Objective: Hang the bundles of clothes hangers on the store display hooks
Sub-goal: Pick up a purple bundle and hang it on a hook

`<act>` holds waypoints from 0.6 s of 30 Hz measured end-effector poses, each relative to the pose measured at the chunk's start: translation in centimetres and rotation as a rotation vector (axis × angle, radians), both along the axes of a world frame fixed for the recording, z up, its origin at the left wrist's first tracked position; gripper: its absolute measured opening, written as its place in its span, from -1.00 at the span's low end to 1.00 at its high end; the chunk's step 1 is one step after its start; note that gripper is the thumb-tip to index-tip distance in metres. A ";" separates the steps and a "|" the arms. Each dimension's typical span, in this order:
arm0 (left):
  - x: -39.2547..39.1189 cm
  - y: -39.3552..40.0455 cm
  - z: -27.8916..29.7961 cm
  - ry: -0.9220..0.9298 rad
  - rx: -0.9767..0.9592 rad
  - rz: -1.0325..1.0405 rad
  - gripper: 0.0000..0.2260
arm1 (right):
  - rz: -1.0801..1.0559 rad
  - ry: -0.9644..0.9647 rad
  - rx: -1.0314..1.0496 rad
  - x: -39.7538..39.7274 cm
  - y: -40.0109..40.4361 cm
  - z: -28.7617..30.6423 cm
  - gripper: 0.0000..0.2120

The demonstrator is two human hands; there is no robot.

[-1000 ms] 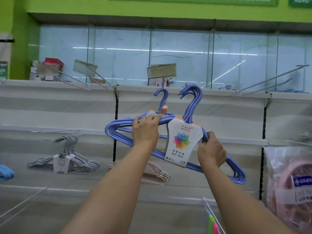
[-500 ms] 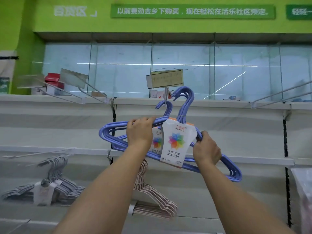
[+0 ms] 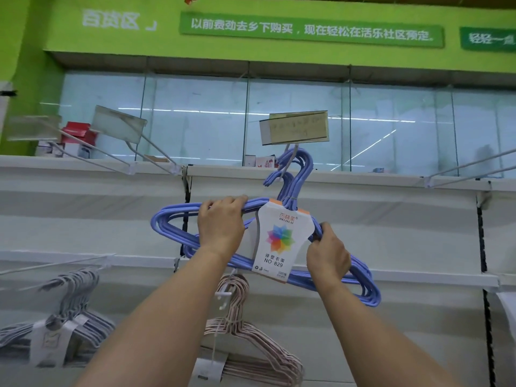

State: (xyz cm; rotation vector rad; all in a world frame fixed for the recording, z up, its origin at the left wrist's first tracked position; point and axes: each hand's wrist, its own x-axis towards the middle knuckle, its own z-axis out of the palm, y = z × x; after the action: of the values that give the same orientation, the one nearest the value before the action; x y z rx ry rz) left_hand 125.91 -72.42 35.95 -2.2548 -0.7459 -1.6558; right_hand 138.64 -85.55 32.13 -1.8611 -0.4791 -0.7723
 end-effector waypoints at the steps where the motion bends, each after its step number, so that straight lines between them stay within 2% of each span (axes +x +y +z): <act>1: 0.0 0.2 -0.2 -0.008 -0.006 0.000 -0.64 | 0.004 0.000 -0.007 0.0 0.4 -0.2 -0.83; 9: 0.1 1.9 -2.3 0.076 -0.137 -0.023 -0.71 | -0.018 -0.094 -0.143 1.3 1.2 -0.4 -0.73; 18: 0.8 3.3 -2.8 0.235 -0.258 -0.264 -0.61 | -0.021 -0.043 -0.209 3.1 0.7 0.3 -0.69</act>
State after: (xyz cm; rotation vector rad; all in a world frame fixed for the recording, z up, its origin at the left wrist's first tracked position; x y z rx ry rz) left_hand 126.71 -69.14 33.19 -2.7744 -0.6583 -1.4263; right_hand 141.78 -84.82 32.38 -2.0488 -0.5866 -0.8028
